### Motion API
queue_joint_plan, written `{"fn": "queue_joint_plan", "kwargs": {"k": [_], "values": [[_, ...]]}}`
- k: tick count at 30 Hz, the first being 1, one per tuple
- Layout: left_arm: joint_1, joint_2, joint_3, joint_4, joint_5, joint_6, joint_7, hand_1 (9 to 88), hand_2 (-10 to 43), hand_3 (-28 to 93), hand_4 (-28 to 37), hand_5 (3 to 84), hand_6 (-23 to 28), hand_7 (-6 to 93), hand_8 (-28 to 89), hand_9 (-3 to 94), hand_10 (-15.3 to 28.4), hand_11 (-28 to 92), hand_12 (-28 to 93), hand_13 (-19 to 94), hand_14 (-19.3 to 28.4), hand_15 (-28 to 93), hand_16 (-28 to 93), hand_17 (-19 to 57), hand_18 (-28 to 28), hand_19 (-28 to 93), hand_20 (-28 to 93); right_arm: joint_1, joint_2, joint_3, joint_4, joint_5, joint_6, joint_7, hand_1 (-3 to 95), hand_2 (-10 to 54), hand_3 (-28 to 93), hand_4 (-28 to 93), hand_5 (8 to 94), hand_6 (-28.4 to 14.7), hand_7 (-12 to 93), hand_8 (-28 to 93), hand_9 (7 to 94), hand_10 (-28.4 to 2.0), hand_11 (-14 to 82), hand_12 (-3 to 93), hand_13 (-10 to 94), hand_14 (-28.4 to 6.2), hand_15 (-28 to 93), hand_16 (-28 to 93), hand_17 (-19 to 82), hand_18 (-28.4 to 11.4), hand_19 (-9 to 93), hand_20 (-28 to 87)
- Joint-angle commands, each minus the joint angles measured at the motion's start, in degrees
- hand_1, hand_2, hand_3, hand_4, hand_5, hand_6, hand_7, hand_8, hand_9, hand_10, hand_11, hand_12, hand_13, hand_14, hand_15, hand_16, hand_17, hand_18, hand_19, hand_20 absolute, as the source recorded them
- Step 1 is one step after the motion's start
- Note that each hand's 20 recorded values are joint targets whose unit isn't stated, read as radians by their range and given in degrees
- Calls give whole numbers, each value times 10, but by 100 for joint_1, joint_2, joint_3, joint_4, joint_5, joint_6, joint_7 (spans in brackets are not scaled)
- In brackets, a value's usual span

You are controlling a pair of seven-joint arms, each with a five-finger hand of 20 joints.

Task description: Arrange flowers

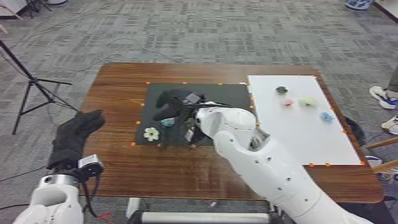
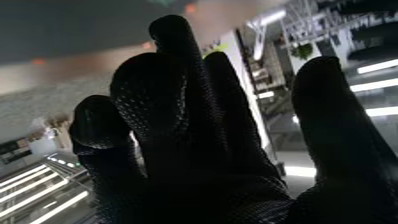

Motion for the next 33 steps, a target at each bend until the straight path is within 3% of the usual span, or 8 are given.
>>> {"fn": "queue_joint_plan", "kwargs": {"k": [1, 6, 8, 11, 13, 22, 33], "values": [[12, -39, 5, -40, 10, 43, -10, 215, 148, 678, -283, 503, 33, 172, -72, 491, 138, 222, 131, 377, 172, 213, -12, 43, 88, 66, 130, 484, 554, 553, -712, 297, 221, -69, 278, 64, 606, -138, 532, -37, 132, -81, 760, -154, 138, 159, 746, -122, 656, 327, 384, -268, 891, 540], [-41, -25, 24, -19, 27, 3, -26, 215, 148, 679, -283, 503, 33, 172, -72, 491, 139, 222, 130, 377, 173, 214, -12, 44, 88, 66, 130, 443, 1389, 1003, -1045, 14, 1364, -144, 298, 20, 630, -139, 566, -26, 155, -85, 729, -150, 132, 161, 715, -126, 600, 311, 358, -257, 831, 522], [-33, -23, 20, -18, 22, 6, -25, 215, 149, 679, -283, 503, 33, 172, -71, 490, 138, 222, 130, 377, 173, 213, -12, 44, 89, 66, 130, 374, 1672, 1215, -910, -150, 1837, -195, 327, -42, 655, -144, 575, -21, 171, -85, 711, -142, 130, 164, 699, -125, 586, 309, 348, -249, 810, 522], [-19, -28, 21, -22, 14, 16, -42, 215, 148, 679, -283, 503, 33, 171, -71, 491, 138, 222, 130, 376, 173, 213, -12, 43, 89, 67, 130, 215, 1993, 1599, -657, -305, 2052, -178, 351, -93, 671, -151, 574, -18, 186, -87, 685, -138, 131, 165, 684, -123, 585, 308, 338, -243, 795, 533], [141, -47, -58, -97, 15, -17, 17, 215, 148, 679, -283, 503, 33, 171, -71, 491, 138, 223, 131, 377, 173, 214, -12, 43, 88, 67, 130, -82, 2267, 1870, -741, -363, 2054, -105, 358, -95, 672, -158, 571, -17, 193, -88, 670, -136, 131, 167, 676, -122, 583, 308, 334, -239, 790, 537], [169, -45, -60, -113, 14, -34, 13, 216, 149, 678, -283, 503, 32, 172, -71, 491, 139, 222, 130, 377, 173, 214, -12, 43, 89, 67, 130, -1139, 2866, 2742, -283, -951, 1968, -236, 351, -95, 673, -176, 571, -9, 210, -90, 677, -126, 149, 175, 675, -120, 587, 309, 332, -238, 788, 545], [313, -106, -92, -160, -1, -45, 42, 217, 149, 677, -283, 503, 32, 171, -71, 491, 138, 223, 131, 377, 172, 213, -12, 43, 88, 66, 130, -2543, 2728, 4165, -251, -936, 1871, 93, 350, -95, 676, -181, 582, -7, 225, -100, 699, -127, 164, 177, 680, -121, 590, 309, 335, -238, 789, 550]]}}
